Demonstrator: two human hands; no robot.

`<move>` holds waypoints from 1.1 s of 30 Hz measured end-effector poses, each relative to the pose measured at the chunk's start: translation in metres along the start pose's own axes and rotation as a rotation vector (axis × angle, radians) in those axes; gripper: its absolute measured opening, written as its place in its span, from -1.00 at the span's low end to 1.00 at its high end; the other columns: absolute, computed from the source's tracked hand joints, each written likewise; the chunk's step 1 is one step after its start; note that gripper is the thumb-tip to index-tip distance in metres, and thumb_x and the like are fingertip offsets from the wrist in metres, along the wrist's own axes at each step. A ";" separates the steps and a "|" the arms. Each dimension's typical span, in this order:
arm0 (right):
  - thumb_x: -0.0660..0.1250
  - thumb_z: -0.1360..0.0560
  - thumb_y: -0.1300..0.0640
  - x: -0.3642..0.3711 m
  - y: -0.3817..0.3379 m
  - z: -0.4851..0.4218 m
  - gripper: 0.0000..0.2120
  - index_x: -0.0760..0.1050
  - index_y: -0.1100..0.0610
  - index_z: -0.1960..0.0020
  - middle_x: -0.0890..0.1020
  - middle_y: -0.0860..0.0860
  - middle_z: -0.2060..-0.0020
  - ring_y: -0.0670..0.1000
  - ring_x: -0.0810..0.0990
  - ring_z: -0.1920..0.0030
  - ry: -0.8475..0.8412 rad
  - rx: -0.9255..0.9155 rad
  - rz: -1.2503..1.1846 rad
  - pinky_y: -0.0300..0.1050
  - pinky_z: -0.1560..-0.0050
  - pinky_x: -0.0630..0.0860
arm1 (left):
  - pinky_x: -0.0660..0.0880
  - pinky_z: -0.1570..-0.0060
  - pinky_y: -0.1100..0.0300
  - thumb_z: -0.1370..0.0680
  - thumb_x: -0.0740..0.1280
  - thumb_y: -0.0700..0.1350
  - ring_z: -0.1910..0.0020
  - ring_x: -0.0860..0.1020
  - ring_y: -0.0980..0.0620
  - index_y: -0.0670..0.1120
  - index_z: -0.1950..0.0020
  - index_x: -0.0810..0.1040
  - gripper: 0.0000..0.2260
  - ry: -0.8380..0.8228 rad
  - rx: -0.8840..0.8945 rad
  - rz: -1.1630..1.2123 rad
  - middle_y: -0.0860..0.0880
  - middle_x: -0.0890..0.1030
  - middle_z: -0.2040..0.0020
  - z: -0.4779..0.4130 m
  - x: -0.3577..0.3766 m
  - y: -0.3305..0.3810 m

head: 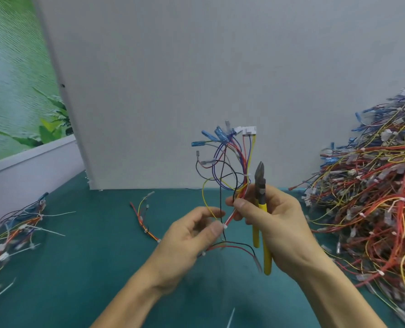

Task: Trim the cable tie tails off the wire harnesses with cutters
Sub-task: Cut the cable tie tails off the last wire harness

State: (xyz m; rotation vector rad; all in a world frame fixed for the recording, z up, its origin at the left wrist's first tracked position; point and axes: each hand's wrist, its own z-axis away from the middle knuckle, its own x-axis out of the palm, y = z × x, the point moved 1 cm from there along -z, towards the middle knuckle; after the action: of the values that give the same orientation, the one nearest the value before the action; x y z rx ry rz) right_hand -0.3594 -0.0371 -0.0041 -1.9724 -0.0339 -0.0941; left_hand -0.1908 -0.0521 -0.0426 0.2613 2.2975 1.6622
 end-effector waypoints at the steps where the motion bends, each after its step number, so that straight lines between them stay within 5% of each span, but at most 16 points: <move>1: 0.40 -0.47 0.33 0.000 0.000 0.000 -0.92 0.59 0.18 0.14 0.72 0.06 0.21 -0.12 0.63 0.31 -0.022 -0.001 0.019 -0.39 0.28 0.47 | 0.48 -0.10 0.20 -0.46 0.34 -0.02 -0.07 0.56 0.01 -0.05 -0.13 0.58 -0.73 -0.005 0.010 -0.001 -0.14 0.61 -0.05 0.000 -0.001 0.000; 5: 0.41 -0.46 0.32 -0.001 -0.001 0.000 -0.94 0.61 0.19 0.13 0.71 0.05 0.24 -0.14 0.62 0.32 -0.006 0.002 0.049 -0.41 0.29 0.46 | 0.49 -0.06 0.30 -0.58 0.28 -0.23 0.00 0.63 0.04 -0.15 0.03 0.52 -0.96 0.082 0.106 -0.157 -0.10 0.66 0.07 -0.002 -0.011 0.008; 9: 0.44 -0.44 0.29 -0.016 0.001 -0.007 -0.94 0.62 0.16 0.18 0.67 0.13 0.30 -0.10 0.56 0.38 0.214 0.062 0.002 -0.23 0.33 0.41 | 0.48 0.29 0.29 -0.58 0.24 -0.33 0.40 0.53 0.06 -0.07 0.06 0.49 -0.84 0.298 0.206 -0.232 0.01 0.61 0.30 -0.005 -0.031 0.018; 12: 0.39 -0.46 0.34 -0.023 0.007 -0.011 -0.92 0.57 0.20 0.18 0.68 0.07 0.31 -0.11 0.53 0.43 0.327 0.176 -0.068 -0.20 0.37 0.36 | 0.48 0.21 0.31 -0.59 0.23 -0.31 0.31 0.54 0.11 0.05 0.02 0.51 -0.76 0.383 0.256 -0.315 0.05 0.59 0.28 -0.004 -0.034 0.022; 16: 0.35 -0.48 0.36 -0.025 0.014 -0.010 -0.88 0.54 0.18 0.17 0.69 0.07 0.30 -0.08 0.53 0.45 0.310 0.320 -0.197 -0.22 0.40 0.41 | 0.48 -0.05 0.35 -0.57 0.30 -0.15 0.06 0.60 0.21 0.05 -0.13 0.46 -0.83 0.237 0.037 -0.301 0.11 0.66 0.11 -0.003 -0.023 0.016; 19: 0.36 -0.47 0.34 -0.021 0.014 -0.009 -0.91 0.54 0.17 0.14 0.71 0.10 0.24 -0.05 0.56 0.40 0.183 0.279 -0.202 -0.23 0.37 0.46 | 0.44 -0.15 0.40 -0.46 0.29 0.10 -0.08 0.57 0.29 -0.06 -0.28 0.45 -0.56 0.006 -0.216 -0.243 0.06 0.64 -0.13 -0.001 -0.009 0.005; 22: 0.44 -0.36 0.20 -0.015 0.009 -0.005 -0.88 0.56 0.12 0.12 0.72 0.13 0.15 -0.03 0.60 0.30 0.031 0.208 -0.155 -0.18 0.26 0.49 | 0.51 -0.16 0.21 -0.46 0.33 0.02 -0.10 0.62 0.00 -0.14 -0.09 0.60 -0.69 -0.140 -0.296 0.075 -0.16 0.68 -0.04 0.004 0.004 -0.003; 25: 0.41 -0.44 0.27 -0.014 0.007 -0.003 -0.88 0.62 0.06 0.19 0.72 0.13 0.13 0.00 0.61 0.25 -0.020 0.161 -0.070 -0.09 0.18 0.46 | 0.54 0.04 0.19 -0.49 0.33 -0.17 0.09 0.67 -0.07 -0.11 0.15 0.66 -0.89 0.060 -0.278 0.314 -0.15 0.69 0.19 0.001 0.010 -0.002; 29: 0.39 -0.47 0.31 -0.020 0.004 -0.006 -0.87 0.60 0.11 0.19 0.71 0.10 0.20 -0.03 0.58 0.32 0.060 0.152 0.023 -0.09 0.23 0.42 | 0.50 0.11 0.17 -0.62 0.23 -0.16 0.25 0.64 0.00 0.10 0.09 0.56 -0.81 0.586 0.129 -0.286 0.05 0.63 0.37 -0.003 -0.017 0.007; 31: 0.40 -0.46 0.32 -0.027 0.007 -0.009 -0.88 0.61 0.15 0.21 0.69 0.10 0.29 -0.07 0.54 0.38 0.128 0.174 0.093 -0.18 0.33 0.39 | 0.49 0.23 0.35 -0.60 0.26 -0.18 0.33 0.59 0.16 0.17 0.01 0.56 -0.78 0.640 0.294 -0.448 0.12 0.58 0.35 -0.002 -0.034 0.014; 33: 0.40 -0.43 0.36 -0.034 0.015 -0.012 -0.86 0.60 0.18 0.25 0.65 0.10 0.37 -0.11 0.50 0.46 0.195 0.220 0.170 -0.31 0.47 0.36 | 0.40 0.24 0.52 -0.56 0.33 -0.23 0.26 0.57 0.25 0.03 -0.03 0.63 -0.81 0.588 0.333 -0.609 0.17 0.59 0.28 -0.003 -0.047 0.014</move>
State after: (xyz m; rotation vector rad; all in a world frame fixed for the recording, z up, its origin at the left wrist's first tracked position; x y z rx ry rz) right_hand -0.3924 -0.0537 -0.0162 -1.7309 0.2408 -0.1645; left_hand -0.1478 -0.0651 -0.0221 -0.8893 2.6574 1.1290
